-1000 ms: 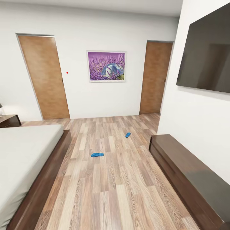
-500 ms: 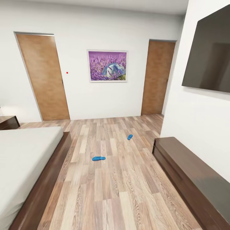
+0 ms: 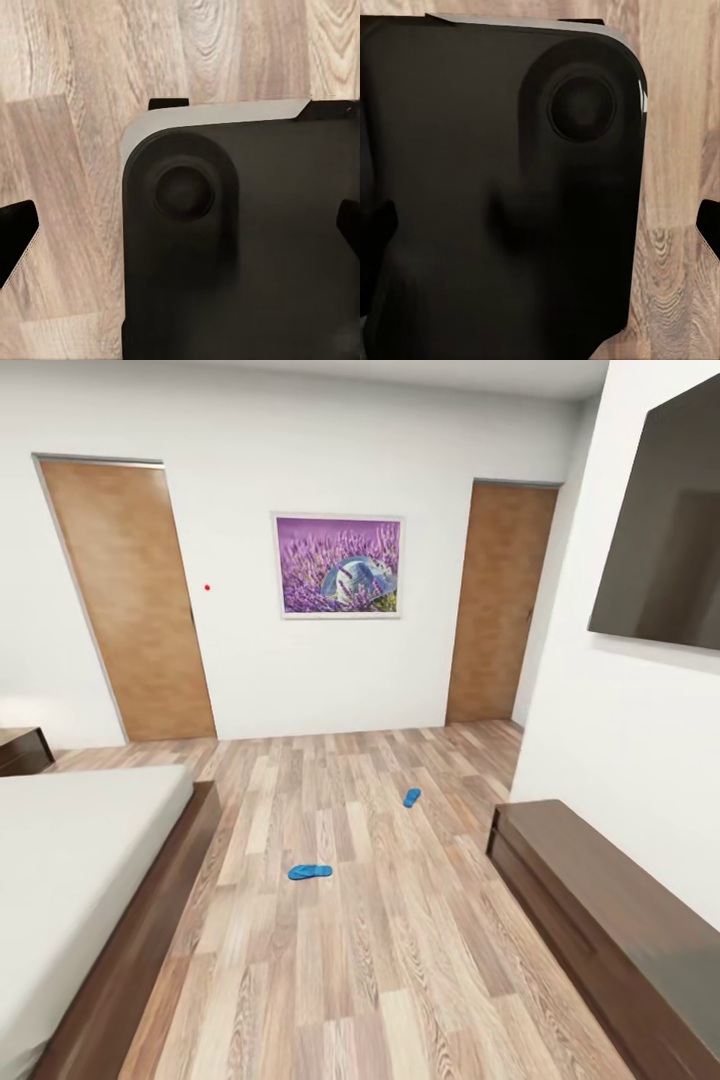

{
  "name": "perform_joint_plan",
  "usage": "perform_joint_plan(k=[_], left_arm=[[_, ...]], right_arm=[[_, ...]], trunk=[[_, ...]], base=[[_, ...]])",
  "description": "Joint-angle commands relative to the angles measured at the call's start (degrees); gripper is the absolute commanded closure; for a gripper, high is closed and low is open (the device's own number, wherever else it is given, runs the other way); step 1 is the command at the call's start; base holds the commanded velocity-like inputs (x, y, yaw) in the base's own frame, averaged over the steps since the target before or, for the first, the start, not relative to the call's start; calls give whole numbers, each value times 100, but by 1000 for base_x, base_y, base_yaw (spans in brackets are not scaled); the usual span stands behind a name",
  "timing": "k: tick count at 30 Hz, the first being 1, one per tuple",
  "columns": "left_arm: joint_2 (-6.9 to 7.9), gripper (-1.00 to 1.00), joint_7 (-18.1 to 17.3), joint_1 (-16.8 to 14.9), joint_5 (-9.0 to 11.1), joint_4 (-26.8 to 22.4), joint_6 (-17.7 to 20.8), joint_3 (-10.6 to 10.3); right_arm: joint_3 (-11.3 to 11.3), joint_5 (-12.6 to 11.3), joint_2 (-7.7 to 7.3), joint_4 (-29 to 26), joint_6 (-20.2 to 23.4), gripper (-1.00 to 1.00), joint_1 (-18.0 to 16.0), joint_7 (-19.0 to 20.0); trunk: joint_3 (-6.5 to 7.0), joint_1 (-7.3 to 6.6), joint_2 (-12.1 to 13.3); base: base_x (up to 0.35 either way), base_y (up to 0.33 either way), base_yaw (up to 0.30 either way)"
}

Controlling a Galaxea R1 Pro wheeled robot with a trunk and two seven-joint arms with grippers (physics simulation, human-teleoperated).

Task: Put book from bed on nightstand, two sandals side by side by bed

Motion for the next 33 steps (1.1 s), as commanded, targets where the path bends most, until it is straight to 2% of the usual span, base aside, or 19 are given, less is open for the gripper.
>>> perform_joint_plan(k=[1,33], left_arm=[[1,-100,-6,-4,-1,5,-19,0],[0,-100,-6,-4,-1,5,-28,-8]], right_arm=[[1,-2,1,5,-21,-100,-3,-3],[1,-2,1,19,-34,-100,-3,-3]], trunk=[[-6,3,-3],[-6,3,-3]], base=[[276,11,0],[292,2,0]])
